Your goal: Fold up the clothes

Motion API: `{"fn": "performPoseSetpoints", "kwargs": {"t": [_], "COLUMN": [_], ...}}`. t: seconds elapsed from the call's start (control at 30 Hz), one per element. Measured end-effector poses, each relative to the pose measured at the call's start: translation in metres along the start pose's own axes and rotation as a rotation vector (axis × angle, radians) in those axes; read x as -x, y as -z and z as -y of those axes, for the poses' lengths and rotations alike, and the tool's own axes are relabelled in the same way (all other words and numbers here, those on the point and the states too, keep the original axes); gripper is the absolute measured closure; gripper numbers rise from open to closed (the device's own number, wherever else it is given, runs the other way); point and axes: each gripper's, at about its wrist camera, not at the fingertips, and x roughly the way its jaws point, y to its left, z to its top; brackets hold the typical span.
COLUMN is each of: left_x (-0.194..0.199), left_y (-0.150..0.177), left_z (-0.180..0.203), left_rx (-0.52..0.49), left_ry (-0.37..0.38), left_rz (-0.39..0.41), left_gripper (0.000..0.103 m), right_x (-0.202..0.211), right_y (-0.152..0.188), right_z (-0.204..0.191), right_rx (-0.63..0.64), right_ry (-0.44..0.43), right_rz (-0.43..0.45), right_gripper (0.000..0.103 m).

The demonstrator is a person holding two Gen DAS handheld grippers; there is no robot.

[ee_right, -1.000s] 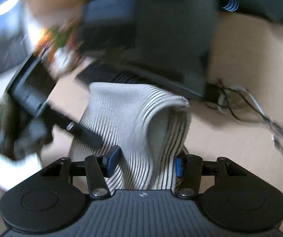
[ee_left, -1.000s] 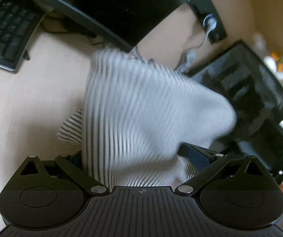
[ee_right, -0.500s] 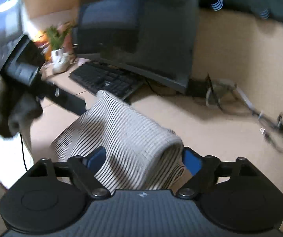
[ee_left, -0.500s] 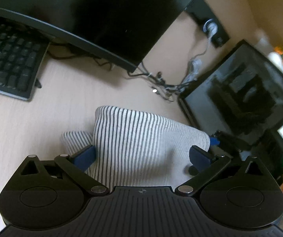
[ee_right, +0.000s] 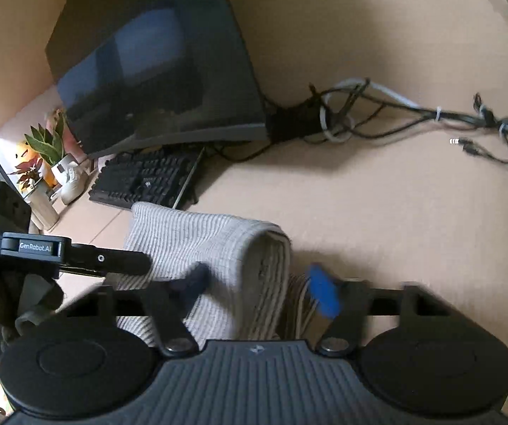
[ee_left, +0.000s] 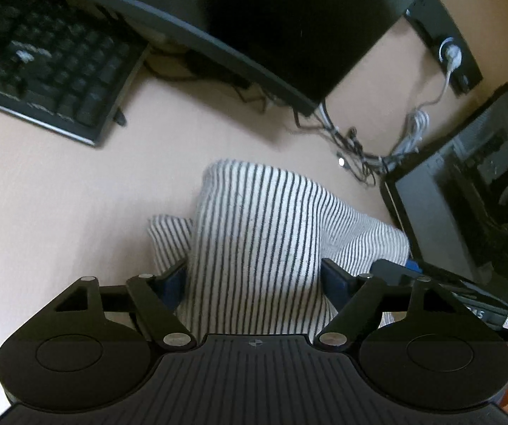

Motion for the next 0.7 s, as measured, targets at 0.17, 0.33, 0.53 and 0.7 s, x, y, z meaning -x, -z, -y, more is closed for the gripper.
{"fn": "performPoseSetpoints", "kwargs": {"t": [0.17, 0.33, 0.53, 0.7], "left_x": [0.039, 0.052, 0.013, -0.027], "left_y": [-0.010, -0.018, -0.008, 0.004], "left_z": [0.000, 0.011, 0.046, 0.050], "left_rx": [0.016, 0.000, -0.154, -0.211], "left_ry": [-0.040, 0.006, 0.091, -0.074], "left_rz": [0.152, 0.195, 0.086, -0.006], "left_gripper": [0.020, 0.018, 0.010, 0.009], "right_x": [0.000, -0.050, -0.053, -0.016], "right_y": [-0.028, -0.027, -0.023, -0.030], "right_z": [-0.019, -0.013, -0.006, -0.014], "right_rx": [0.133, 0.172, 0.159, 0.148], "right_ry": [0.033, 0.117, 0.147, 0.162], "right_rz": [0.063, -0.047, -0.058, 0.016], "right_gripper": [0.094, 0.093, 0.089, 0.085]}}
